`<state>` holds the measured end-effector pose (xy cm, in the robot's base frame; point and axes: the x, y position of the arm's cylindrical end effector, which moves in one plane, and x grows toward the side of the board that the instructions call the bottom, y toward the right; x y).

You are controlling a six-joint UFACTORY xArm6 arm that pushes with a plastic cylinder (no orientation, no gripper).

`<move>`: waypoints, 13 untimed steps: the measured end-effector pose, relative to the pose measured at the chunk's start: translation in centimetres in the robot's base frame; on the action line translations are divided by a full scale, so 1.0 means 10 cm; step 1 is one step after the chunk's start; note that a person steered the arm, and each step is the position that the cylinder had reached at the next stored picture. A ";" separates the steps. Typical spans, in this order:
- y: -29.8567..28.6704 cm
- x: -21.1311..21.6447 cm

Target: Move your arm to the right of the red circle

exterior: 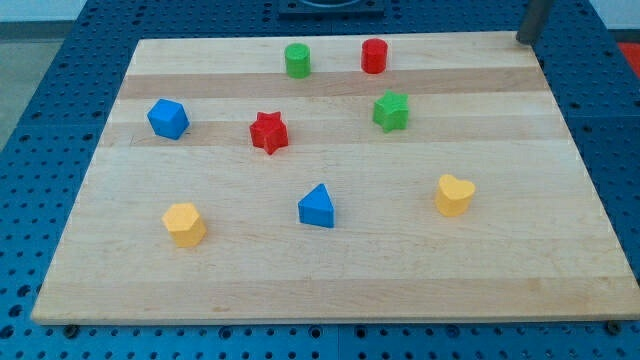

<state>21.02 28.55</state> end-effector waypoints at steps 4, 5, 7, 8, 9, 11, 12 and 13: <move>-0.13 0.00; -0.14 0.00; -0.15 0.00; -0.16 0.00; -0.17 0.00; -1.28 0.02; -1.42 0.02; -1.53 0.07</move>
<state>21.69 13.27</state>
